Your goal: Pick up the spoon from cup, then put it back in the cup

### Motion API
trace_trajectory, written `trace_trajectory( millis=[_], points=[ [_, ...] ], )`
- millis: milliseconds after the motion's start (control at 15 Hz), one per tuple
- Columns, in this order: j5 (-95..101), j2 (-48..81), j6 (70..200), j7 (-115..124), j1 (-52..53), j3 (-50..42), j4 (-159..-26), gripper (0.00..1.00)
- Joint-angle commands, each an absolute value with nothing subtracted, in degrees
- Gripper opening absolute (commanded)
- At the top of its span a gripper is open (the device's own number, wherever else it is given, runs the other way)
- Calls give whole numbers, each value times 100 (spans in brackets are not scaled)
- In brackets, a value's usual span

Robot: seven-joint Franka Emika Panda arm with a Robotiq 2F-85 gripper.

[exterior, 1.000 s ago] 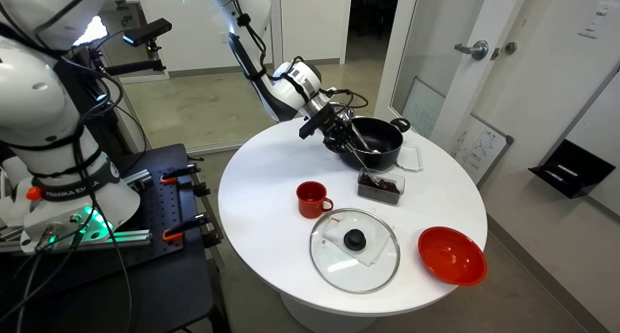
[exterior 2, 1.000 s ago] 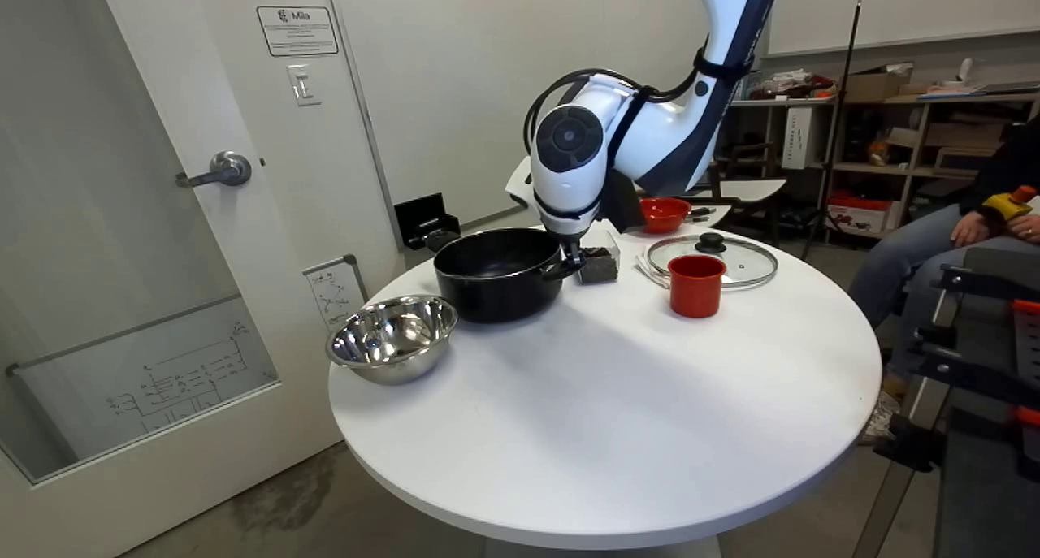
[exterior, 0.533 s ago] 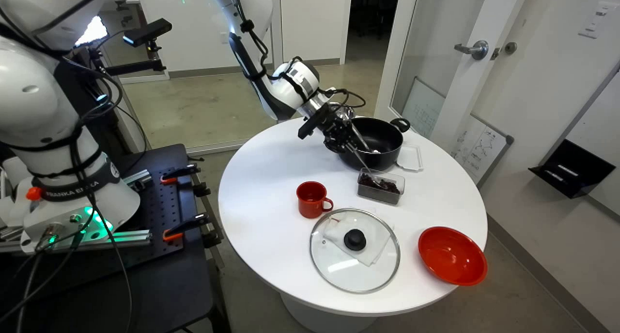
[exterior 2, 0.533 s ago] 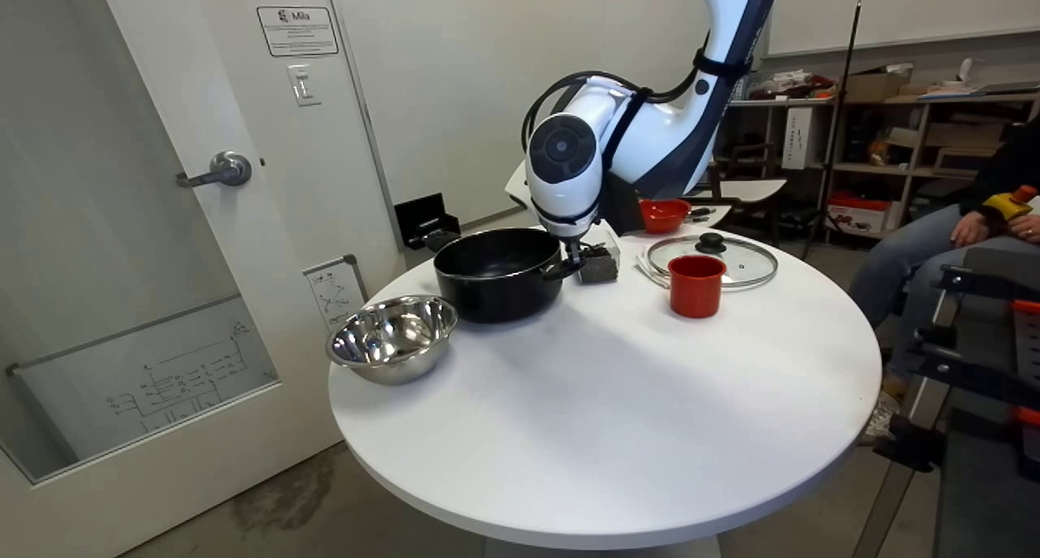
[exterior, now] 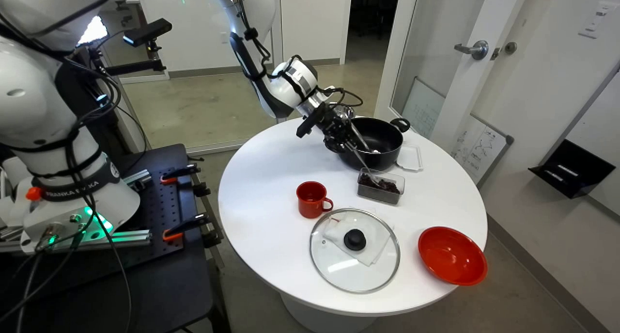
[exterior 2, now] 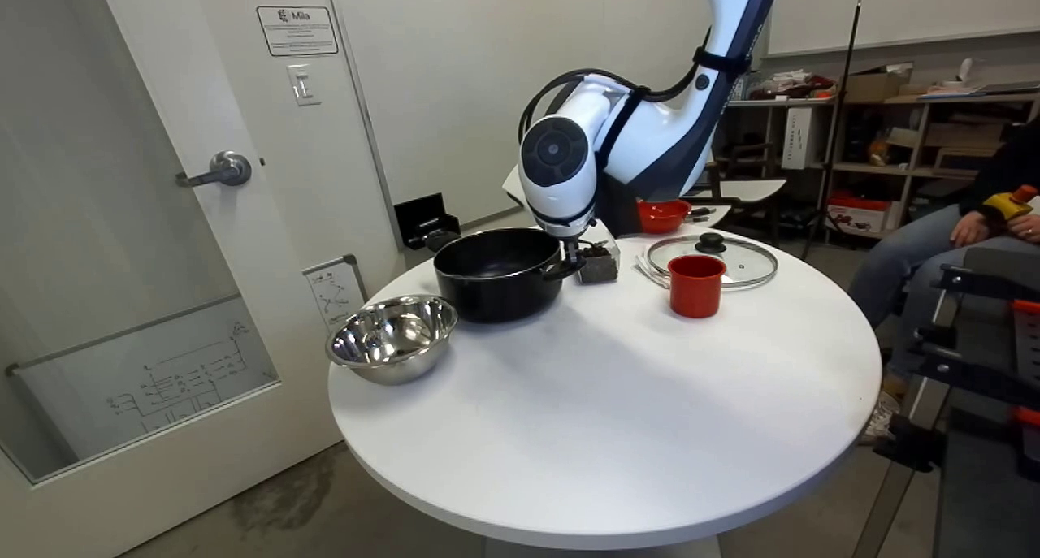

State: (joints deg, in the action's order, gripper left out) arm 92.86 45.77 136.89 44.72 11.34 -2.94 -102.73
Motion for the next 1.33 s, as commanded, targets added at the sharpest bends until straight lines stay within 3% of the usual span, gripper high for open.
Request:
trace_trajectory(
  millis=[0,800,1267],
  points=[
    [9594,4451,13373,4784,1005,-36,-10328,1],
    [9923,4224,12815,5511,962,268,-10508,1],
    [9829,3437,12500,5880,927,406,-11050,1]
  ],
)
